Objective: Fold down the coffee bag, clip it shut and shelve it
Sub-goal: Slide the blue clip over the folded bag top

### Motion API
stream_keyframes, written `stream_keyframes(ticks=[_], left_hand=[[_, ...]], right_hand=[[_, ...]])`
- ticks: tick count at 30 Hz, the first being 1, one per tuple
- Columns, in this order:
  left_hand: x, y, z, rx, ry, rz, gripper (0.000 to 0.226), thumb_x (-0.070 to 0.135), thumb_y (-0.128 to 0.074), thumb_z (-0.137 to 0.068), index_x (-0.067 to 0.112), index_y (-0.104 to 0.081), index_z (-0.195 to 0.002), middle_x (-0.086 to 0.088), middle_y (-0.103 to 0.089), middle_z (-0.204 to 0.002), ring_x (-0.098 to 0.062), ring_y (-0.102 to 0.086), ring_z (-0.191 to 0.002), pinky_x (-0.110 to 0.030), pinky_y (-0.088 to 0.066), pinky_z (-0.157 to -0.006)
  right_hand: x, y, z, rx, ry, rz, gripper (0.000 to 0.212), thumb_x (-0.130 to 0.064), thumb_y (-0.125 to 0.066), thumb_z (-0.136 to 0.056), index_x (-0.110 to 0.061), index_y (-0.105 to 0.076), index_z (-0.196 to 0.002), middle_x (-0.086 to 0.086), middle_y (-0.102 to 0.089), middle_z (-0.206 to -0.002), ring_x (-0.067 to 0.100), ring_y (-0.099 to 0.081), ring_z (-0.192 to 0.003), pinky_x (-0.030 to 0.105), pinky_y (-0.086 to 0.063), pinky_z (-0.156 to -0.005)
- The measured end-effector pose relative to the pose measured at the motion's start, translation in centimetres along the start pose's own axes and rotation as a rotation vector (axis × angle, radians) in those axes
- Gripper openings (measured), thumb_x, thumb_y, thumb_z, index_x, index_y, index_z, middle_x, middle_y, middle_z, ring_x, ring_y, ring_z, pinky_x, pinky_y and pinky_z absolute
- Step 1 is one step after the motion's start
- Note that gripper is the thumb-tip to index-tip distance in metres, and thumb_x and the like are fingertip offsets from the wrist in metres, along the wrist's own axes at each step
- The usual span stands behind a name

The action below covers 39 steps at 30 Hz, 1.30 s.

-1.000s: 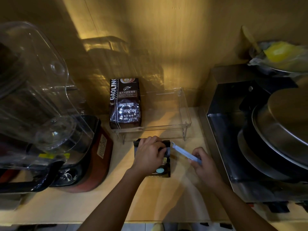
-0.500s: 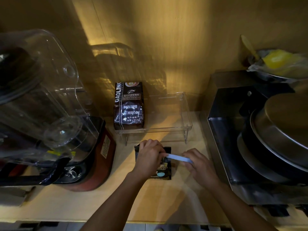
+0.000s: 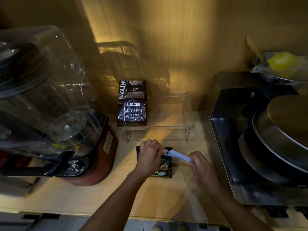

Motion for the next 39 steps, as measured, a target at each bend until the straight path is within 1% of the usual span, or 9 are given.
stream_keyframes(ticks=[6,9,13,18,20,24,31,34,39], left_hand=[[0.0,0.2,-0.7,-0.005,-0.005,-0.016,0.012,0.016,-0.057,-0.088,0.013,-0.067,-0.083,0.003,-0.053,-0.078,-0.02,-0.047,-0.084,-0.027,-0.023,-0.073],[-0.2,-0.1,-0.7,0.001,-0.016,-0.014,0.011,0.016,-0.058,-0.088,0.013,-0.067,-0.082,-0.003,-0.059,-0.078,-0.021,-0.047,-0.082,-0.029,-0.025,-0.074],[-0.7,-0.2,-0.6,-0.004,-0.012,0.031,0.002,0.02,-0.063,-0.084,0.019,-0.062,-0.083,0.006,-0.055,-0.08,-0.014,-0.043,-0.082,-0.028,-0.028,-0.072],[-1.6,-0.2,-0.6,-0.03,0.062,0.068,0.018,0.012,-0.059,-0.086,0.025,-0.055,-0.098,0.002,-0.058,-0.093,-0.018,-0.042,-0.092,-0.03,-0.034,-0.074],[-1.5,-0.1,-0.8,0.008,0.061,0.066,0.012,0.009,-0.057,-0.087,0.019,-0.058,-0.094,-0.002,-0.063,-0.091,-0.016,-0.044,-0.086,-0.029,-0.033,-0.074],[-1.1,-0.1,-1.1,0.01,0.003,0.039,0.012,0.007,-0.056,-0.086,0.016,-0.061,-0.081,-0.003,-0.064,-0.079,-0.02,-0.051,-0.076,-0.031,-0.033,-0.071],[-1.0,0.0,-0.9,0.043,-0.058,0.034,0.009,0.004,-0.06,-0.084,0.012,-0.063,-0.081,-0.006,-0.062,-0.082,-0.019,-0.054,-0.079,-0.037,-0.039,-0.076],[-1.1,0.1,-0.8,0.048,-0.04,0.034,0.009,0.005,-0.059,-0.085,0.013,-0.062,-0.081,-0.006,-0.063,-0.084,-0.02,-0.054,-0.081,-0.033,-0.034,-0.078],[-0.7,0.0,-0.9,0.046,-0.041,0.003,0.009,0.005,-0.058,-0.085,0.013,-0.06,-0.081,-0.005,-0.058,-0.087,-0.019,-0.047,-0.085,-0.028,-0.025,-0.073]], right_hand=[[1.0,0.1,-0.6,-0.209,-0.007,-0.12,0.01,-0.019,-0.063,-0.083,-0.016,-0.054,-0.086,-0.014,-0.045,-0.091,0.004,-0.052,-0.08,0.016,-0.04,-0.065],[1.9,0.3,-0.6,-0.296,-0.108,-0.247,0.012,-0.022,-0.069,-0.077,-0.023,-0.057,-0.076,-0.009,-0.052,-0.083,0.001,-0.052,-0.077,0.014,-0.039,-0.066],[2.4,0.7,-0.4,-0.158,-0.158,-0.352,0.019,-0.016,-0.068,-0.078,-0.031,-0.057,-0.072,-0.004,-0.059,-0.082,0.003,-0.055,-0.077,0.016,-0.042,-0.067],[2.7,1.9,-0.6,0.12,-0.125,-0.35,0.021,-0.004,-0.068,-0.076,-0.023,-0.06,-0.073,-0.003,-0.059,-0.083,-0.004,-0.055,-0.08,0.003,-0.038,-0.071],[2.7,2.4,-0.9,0.153,-0.09,-0.301,0.016,-0.003,-0.069,-0.075,-0.018,-0.063,-0.077,-0.003,-0.059,-0.083,-0.002,-0.055,-0.081,0.006,-0.04,-0.073],[2.0,2.2,-1.4,0.047,0.058,-0.04,0.01,-0.01,-0.071,-0.075,-0.011,-0.065,-0.084,0.002,-0.066,-0.089,0.019,-0.06,-0.082,0.029,-0.045,-0.074],[1.2,1.4,-2.2,-0.004,0.05,0.015,0.015,-0.016,-0.07,-0.077,-0.013,-0.065,-0.091,0.003,-0.067,-0.092,0.023,-0.06,-0.085,0.04,-0.048,-0.075],[1.2,1.3,-2.6,-0.03,-0.059,-0.036,0.029,-0.022,-0.068,-0.078,-0.021,-0.058,-0.106,0.001,-0.063,-0.099,0.02,-0.055,-0.091,0.037,-0.045,-0.079],[0.6,1.2,-3.6,-0.115,-0.062,-0.091,0.025,-0.019,-0.067,-0.079,-0.015,-0.061,-0.104,0.001,-0.061,-0.1,0.015,-0.052,-0.092,0.023,-0.037,-0.078]])
Point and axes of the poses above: each hand's wrist, its own z-axis away from the middle knuckle, its own y-axis out of the back of the hand, x = y × z, the point moved 3 cm from there along -z, towards the middle knuckle
